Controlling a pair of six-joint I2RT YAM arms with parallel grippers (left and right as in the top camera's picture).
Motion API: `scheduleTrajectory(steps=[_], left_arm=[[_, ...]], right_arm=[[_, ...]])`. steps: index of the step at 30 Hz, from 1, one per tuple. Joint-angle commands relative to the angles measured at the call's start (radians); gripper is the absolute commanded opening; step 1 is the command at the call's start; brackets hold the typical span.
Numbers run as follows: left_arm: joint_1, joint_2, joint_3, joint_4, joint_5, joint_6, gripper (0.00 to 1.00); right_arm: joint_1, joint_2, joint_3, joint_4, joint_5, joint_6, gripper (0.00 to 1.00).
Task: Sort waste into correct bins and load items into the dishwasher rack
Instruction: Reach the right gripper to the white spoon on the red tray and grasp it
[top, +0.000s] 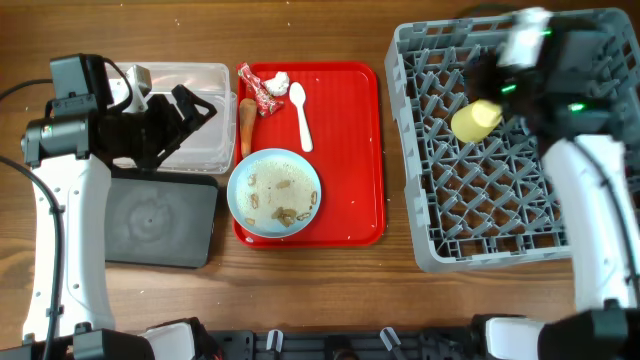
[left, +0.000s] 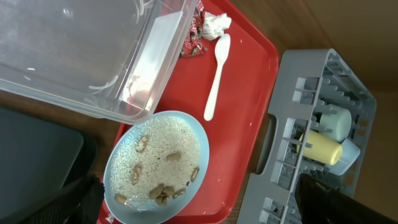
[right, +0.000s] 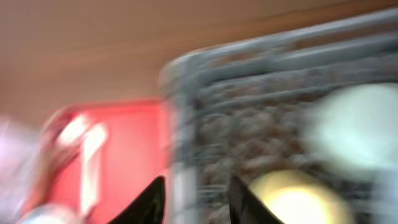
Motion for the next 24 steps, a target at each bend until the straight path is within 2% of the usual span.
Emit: scheduleTrajectory(steps=[1, 2, 4, 5, 7, 9, 10, 13, 18, 22, 24], left_arm=[[0.004, -0.003, 0.000, 0.003, 0.001, 0.002, 1.00], [0.004, -0.003, 0.000, 0.003, 0.002, 0.002, 1.00], [0.004, -0.003, 0.000, 0.003, 0.002, 0.002, 1.00], [0.004, -0.003, 0.000, 0.003, 0.002, 0.002, 1.00], [0.004, -0.003, 0.000, 0.003, 0.002, 0.002, 1.00], [0.004, -0.003, 0.000, 0.003, 0.002, 0.002, 1.00], [0.004, -0.003, 0.000, 0.003, 0.002, 0.002, 1.00], [0.004, -0.003, 0.000, 0.003, 0.002, 0.002, 1.00], [0.004, -0.003, 0.000, 0.003, 0.002, 0.002, 1.00], [0.004, -0.003, 0.000, 0.003, 0.002, 0.002, 1.00], [0.004, -0.003, 0.000, 0.003, 0.002, 0.002, 1.00]], right_arm=[[0.237, 0.062, -0.031, -0.084, -0.088, -0.090, 0.51], [0.319, 0.100, -0.034, -0.104, -0.058, -0.089, 0.56], [0.417, 0.161, -0.034, -0.113, 0.011, -0.080, 0.58], [0.467, 0.210, -0.034, -0.111, 0.111, -0.018, 0.60], [0.506, 0.277, -0.034, -0.071, 0.180, 0.023, 0.63], [0.513, 0.322, -0.034, 0.001, 0.168, -0.024, 0.62], [0.512, 0.342, -0.033, 0.069, 0.168, -0.034, 0.59], [0.512, 0.374, -0.021, 0.230, 0.168, -0.011, 0.55], [0.517, 0.507, 0.135, 0.215, 0.169, 0.031, 0.53], [0.516, 0.651, 0.287, 0.206, 0.168, 0.077, 0.59], [0.516, 0.692, 0.323, 0.216, 0.168, 0.098, 0.67]])
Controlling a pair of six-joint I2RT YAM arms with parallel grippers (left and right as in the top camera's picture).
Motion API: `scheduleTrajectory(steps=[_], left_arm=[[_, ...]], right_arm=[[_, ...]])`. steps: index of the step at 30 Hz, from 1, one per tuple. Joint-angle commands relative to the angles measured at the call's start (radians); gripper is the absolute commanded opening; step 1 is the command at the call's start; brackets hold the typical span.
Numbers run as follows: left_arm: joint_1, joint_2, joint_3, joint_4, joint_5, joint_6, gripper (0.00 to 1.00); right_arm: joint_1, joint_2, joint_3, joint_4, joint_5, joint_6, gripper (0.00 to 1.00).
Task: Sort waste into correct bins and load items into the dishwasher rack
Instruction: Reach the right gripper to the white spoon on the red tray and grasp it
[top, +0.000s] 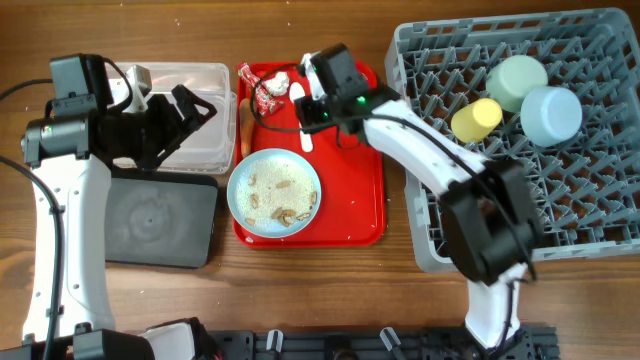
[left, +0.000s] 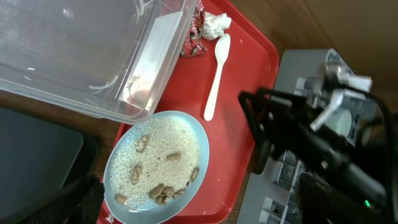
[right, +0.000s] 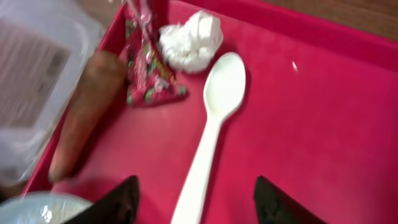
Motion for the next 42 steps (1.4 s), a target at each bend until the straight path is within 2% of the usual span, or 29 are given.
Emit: scheduleTrajectory(steps=[1, 5, 12, 13, 17, 25, 28, 32, 35, 36, 37, 40, 42], left_arm=[[0.004, -0.003, 0.000, 0.002, 0.002, 0.002, 1.00], [0.004, -0.003, 0.000, 0.002, 0.001, 0.002, 1.00], [0.004, -0.003, 0.000, 0.002, 0.002, 0.002, 1.00], [0.004, -0.003, 0.000, 0.002, 0.002, 0.002, 1.00], [0.004, -0.003, 0.000, 0.002, 0.001, 0.002, 1.00], [0.004, -0.003, 0.000, 0.002, 0.002, 0.002, 1.00], [0.004, -0.003, 0.000, 0.002, 0.002, 0.002, 1.00], [0.004, -0.003, 0.000, 0.002, 0.001, 0.002, 1.00], [0.004, -0.003, 0.000, 0.002, 0.002, 0.002, 1.00], [0.004, -0.003, 0.000, 0.002, 0.001, 0.002, 1.00], [0.004, -0.003, 0.000, 0.002, 0.002, 0.002, 1.00], [0.004, -0.003, 0.000, 0.002, 0.002, 0.002, 1.00], [0.004, -0.003, 0.000, 0.002, 0.002, 0.002, 1.00]], right_arm=[[0.002, 0.090, 0.080, 0.027, 0.009, 0.072, 0.70], [0.002, 0.135, 0.080, 0.066, 0.027, 0.135, 0.67], [0.006, 0.235, 0.080, 0.013, 0.026, 0.179, 0.51], [0.006, 0.238, 0.080, 0.002, 0.026, 0.179, 0.47], [0.006, 0.231, 0.082, -0.005, 0.040, 0.192, 0.17], [-0.002, 0.080, 0.083, -0.086, 0.266, 0.198, 0.04], [-0.007, -0.009, 0.083, -0.148, 0.278, 0.148, 0.04], [-0.034, -0.122, 0.083, -0.199, 0.307, 0.150, 0.04], [-0.051, -0.146, 0.083, -0.206, 0.201, 0.145, 0.05], [-0.052, -0.134, 0.080, -0.211, 0.153, 0.146, 0.17], [-0.049, -0.116, 0.077, -0.212, 0.124, 0.151, 0.22], [-0.019, -0.023, 0.076, -0.193, 0.134, 0.150, 0.46], [0.002, 0.060, 0.076, -0.159, 0.186, 0.150, 0.54]])
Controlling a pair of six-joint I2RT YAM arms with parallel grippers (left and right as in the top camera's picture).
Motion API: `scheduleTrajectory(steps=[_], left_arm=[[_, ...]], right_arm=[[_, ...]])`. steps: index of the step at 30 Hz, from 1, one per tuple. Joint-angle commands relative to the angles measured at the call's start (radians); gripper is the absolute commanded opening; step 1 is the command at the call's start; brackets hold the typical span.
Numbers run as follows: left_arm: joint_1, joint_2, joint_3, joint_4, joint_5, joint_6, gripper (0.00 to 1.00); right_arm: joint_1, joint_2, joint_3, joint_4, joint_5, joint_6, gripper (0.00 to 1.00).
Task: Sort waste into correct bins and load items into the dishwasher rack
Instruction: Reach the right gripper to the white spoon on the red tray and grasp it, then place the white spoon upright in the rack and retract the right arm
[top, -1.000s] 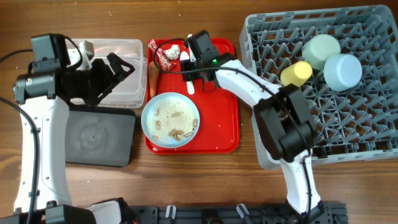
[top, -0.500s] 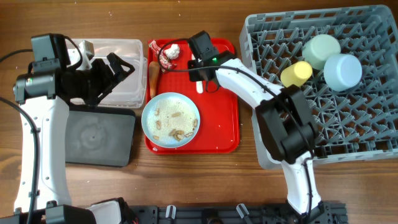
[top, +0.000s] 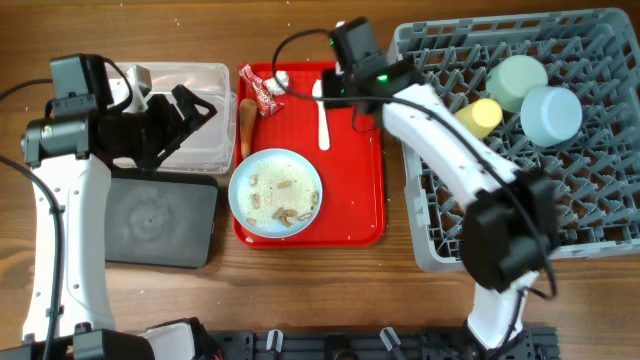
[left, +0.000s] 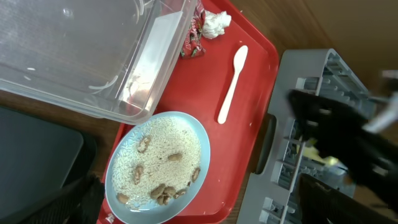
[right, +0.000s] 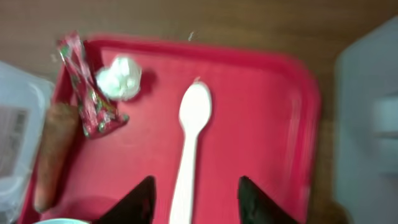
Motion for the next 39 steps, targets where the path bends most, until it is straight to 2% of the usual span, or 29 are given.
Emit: scheduleTrajectory(steps=[1, 5, 12, 13, 14, 18, 22, 31, 33, 35, 37, 39], left_arm=[[0.004, -0.003, 0.000, 0.002, 0.001, 0.002, 1.00], [0.004, -0.003, 0.000, 0.002, 0.001, 0.002, 1.00], [0.004, -0.003, 0.000, 0.002, 0.001, 0.002, 1.00], [0.004, -0.003, 0.000, 0.002, 0.001, 0.002, 1.00], [0.004, -0.003, 0.000, 0.002, 0.001, 0.002, 1.00], [0.004, -0.003, 0.000, 0.002, 0.001, 0.002, 1.00], [0.004, -0.003, 0.000, 0.002, 0.001, 0.002, 1.00], [0.004, -0.003, 0.000, 0.002, 0.001, 0.002, 1.00], [0.004, -0.003, 0.000, 0.002, 0.001, 0.002, 1.00], [0.004, -0.003, 0.000, 0.002, 0.001, 0.002, 1.00], [0.004, -0.003, 0.000, 0.002, 0.001, 0.002, 1.00], [0.004, -0.003, 0.000, 0.002, 0.001, 0.002, 1.00]], right_arm=[[0.046, 0.173, -0.001, 0.043, 0.023, 0.002, 0.54], [0.043, 0.226, -0.001, 0.105, 0.013, 0.058, 0.55], [0.038, 0.277, -0.001, 0.132, 0.013, 0.071, 0.49], [0.037, 0.290, -0.001, 0.138, 0.013, 0.085, 0.43], [0.037, 0.292, -0.001, 0.142, 0.012, 0.091, 0.33], [0.035, 0.293, -0.001, 0.138, 0.013, 0.108, 0.13], [0.023, 0.245, 0.000, 0.111, 0.008, 0.109, 0.05], [-0.002, -0.024, 0.000, -0.027, 0.163, 0.076, 0.04], [-0.072, -0.127, -0.001, -0.118, 0.254, 0.015, 0.04], [-0.135, -0.149, -0.001, -0.156, 0.252, -0.050, 0.04], [-0.196, -0.148, -0.001, -0.207, 0.237, -0.102, 0.04], [-0.263, -0.138, -0.012, -0.263, 0.143, -0.108, 0.04]])
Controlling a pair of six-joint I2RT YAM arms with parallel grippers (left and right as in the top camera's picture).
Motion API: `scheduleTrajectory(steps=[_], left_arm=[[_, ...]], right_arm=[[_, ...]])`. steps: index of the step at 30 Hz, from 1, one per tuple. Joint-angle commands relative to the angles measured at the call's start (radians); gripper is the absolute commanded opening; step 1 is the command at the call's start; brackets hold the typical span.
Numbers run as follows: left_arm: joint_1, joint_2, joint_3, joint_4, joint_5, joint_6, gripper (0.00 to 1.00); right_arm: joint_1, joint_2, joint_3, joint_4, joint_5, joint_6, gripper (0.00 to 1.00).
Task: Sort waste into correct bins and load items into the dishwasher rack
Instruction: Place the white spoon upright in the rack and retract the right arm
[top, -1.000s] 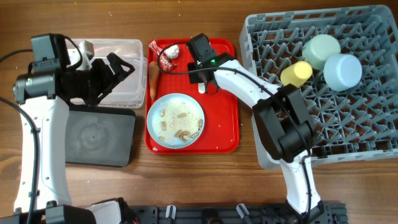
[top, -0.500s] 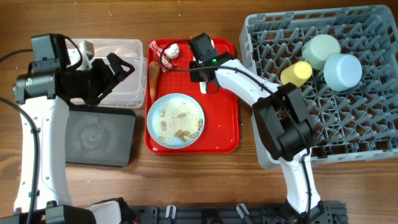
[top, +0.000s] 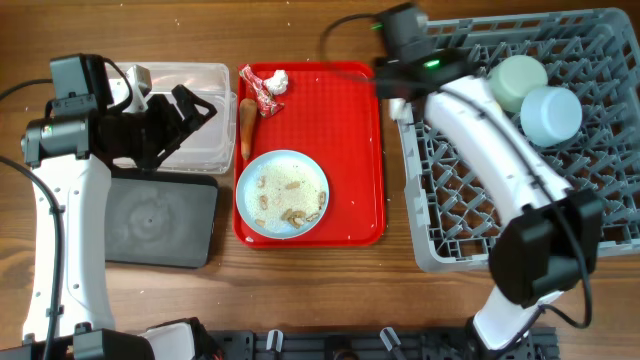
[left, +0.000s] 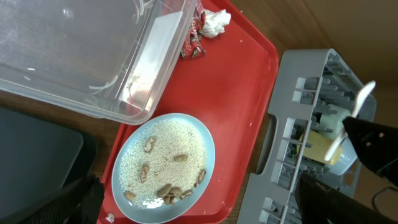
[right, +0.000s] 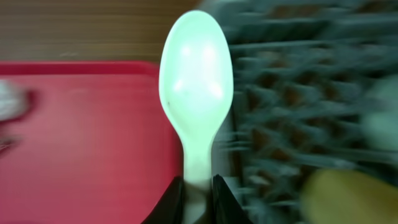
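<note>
My right gripper (right: 199, 186) is shut on the handle of a white plastic spoon (right: 196, 74), bowl end up. It hovers at the left edge of the grey dishwasher rack (top: 500, 250), and the right gripper (top: 400, 45) shows near the rack's back left corner. The spoon (left: 359, 102) also shows over the rack. On the red tray (top: 355, 150) sit a blue bowl of rice and nuts (top: 282, 193), a brown carrot-like stick (top: 246, 125), a red wrapper (top: 264, 90) and a crumpled tissue (top: 279, 78). My left gripper (top: 185, 110) stands open over the clear bin (top: 205, 155).
The rack holds a pale green cup (top: 518, 78), a pale blue cup (top: 550, 115) and a yellow cup (left: 323, 146). A dark grey bin (top: 160, 220) lies at the front left, beside the tray. Bare wooden table (top: 320, 290) runs along the front edge.
The spoon lay on the tray under my open right gripper; now the gripper is shut on it and holds it over the rack's left edge. The bowl sits slightly further right. The left arm is unchanged.
My right gripper was first at the rack beside the cups. Then it was open over the tray above the spoon. Later the spoon lay further right on the tray, still under the gripper. Now the spoon is gripped and off the tray.
</note>
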Motion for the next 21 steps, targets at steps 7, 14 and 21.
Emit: scheduleTrajectory(steps=[7, 14, 21], left_arm=[[0.004, -0.003, 0.000, 0.002, 0.001, 0.002, 1.00], [0.004, -0.003, 0.000, 0.002, 0.002, 0.002, 1.00], [0.004, -0.003, 0.000, 0.002, 0.002, 0.002, 1.00]], right_arm=[[-0.108, 0.008, -0.123, -0.060, -0.217, -0.176, 0.07], [-0.051, -0.058, -0.116, -0.051, -0.216, -0.142, 0.53], [-0.040, -0.277, -0.116, -0.052, -0.314, -0.084, 0.55]])
